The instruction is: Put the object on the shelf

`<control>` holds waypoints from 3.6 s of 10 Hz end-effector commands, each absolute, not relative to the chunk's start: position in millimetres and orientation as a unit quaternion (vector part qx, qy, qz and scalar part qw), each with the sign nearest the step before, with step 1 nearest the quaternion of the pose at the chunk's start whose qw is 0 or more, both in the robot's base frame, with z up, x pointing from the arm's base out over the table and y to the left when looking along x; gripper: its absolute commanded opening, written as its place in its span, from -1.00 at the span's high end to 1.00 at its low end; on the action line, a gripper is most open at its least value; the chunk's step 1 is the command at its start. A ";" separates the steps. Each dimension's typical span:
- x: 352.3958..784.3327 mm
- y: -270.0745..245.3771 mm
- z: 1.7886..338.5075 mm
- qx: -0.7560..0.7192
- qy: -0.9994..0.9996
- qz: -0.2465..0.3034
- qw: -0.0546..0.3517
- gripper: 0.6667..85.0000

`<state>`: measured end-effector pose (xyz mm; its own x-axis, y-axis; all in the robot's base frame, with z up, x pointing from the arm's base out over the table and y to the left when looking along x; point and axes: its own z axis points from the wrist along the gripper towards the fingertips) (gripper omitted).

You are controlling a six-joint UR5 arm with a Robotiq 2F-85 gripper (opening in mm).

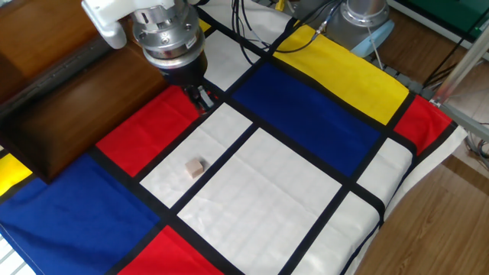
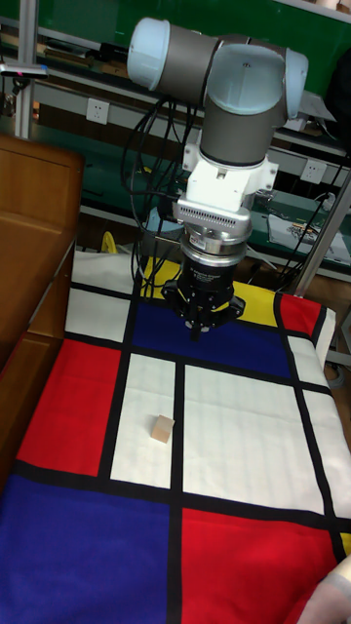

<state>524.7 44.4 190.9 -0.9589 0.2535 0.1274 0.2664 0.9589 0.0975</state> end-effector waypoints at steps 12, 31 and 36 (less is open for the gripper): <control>561.2 56.8 133.7 -0.070 -0.995 -0.064 0.024 0.17; 554.8 72.7 117.8 -0.106 -0.990 -0.087 0.024 0.45; 550.7 62.9 117.6 -0.100 -0.992 -0.067 0.032 0.48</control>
<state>551.2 64.1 115.4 -0.9796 0.1881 0.0705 0.1959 0.9721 0.1293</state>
